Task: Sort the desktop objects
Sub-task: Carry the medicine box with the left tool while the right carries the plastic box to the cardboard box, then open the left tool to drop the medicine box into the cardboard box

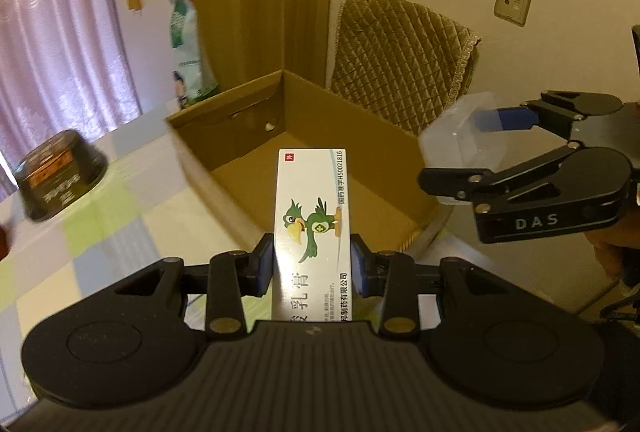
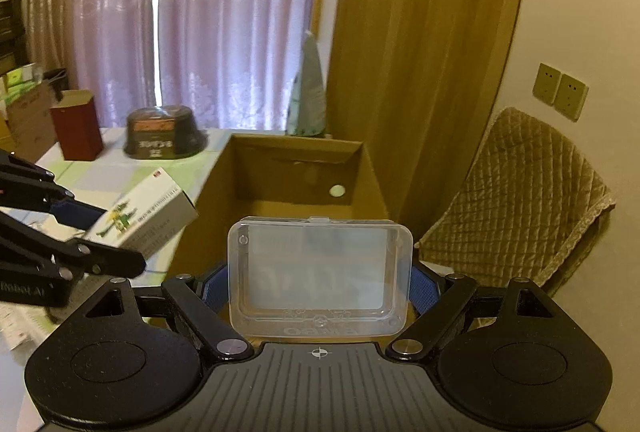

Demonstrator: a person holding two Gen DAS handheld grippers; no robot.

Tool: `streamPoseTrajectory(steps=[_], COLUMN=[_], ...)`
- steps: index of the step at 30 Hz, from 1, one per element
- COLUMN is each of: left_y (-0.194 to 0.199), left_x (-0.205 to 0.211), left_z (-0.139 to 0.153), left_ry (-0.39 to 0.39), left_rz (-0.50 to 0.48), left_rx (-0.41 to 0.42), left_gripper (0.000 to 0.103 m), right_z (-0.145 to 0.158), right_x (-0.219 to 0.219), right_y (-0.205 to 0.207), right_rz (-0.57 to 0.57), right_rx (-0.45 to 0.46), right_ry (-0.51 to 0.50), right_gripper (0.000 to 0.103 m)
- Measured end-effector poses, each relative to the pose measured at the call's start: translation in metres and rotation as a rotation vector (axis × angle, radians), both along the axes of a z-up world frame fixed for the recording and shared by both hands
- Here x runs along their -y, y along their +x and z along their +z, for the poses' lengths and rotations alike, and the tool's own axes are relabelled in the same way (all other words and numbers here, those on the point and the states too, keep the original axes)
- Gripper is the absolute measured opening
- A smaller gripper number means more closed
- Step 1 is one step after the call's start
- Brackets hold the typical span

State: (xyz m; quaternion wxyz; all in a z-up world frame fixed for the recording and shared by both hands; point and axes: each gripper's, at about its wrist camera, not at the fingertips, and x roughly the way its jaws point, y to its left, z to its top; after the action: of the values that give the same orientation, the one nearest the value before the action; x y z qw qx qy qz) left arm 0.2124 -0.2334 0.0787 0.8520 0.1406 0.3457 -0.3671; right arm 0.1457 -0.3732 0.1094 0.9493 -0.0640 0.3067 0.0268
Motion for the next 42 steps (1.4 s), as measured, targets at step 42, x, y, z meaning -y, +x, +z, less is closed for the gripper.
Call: streamPoseTrajectory(steps=[42], left_y=[0.042], left_x=[0.027], left_z=[-0.04], left_ry=[-0.015], left_rz=[-0.005], left_rx=[0.014], left_gripper=[0.036], right_z=[-0.046], right_x=[0.023], right_y=[0.063], right_rz=[-0.038], right_rx=[-0.089], right_ry=[-0.007], right_gripper=[0.086])
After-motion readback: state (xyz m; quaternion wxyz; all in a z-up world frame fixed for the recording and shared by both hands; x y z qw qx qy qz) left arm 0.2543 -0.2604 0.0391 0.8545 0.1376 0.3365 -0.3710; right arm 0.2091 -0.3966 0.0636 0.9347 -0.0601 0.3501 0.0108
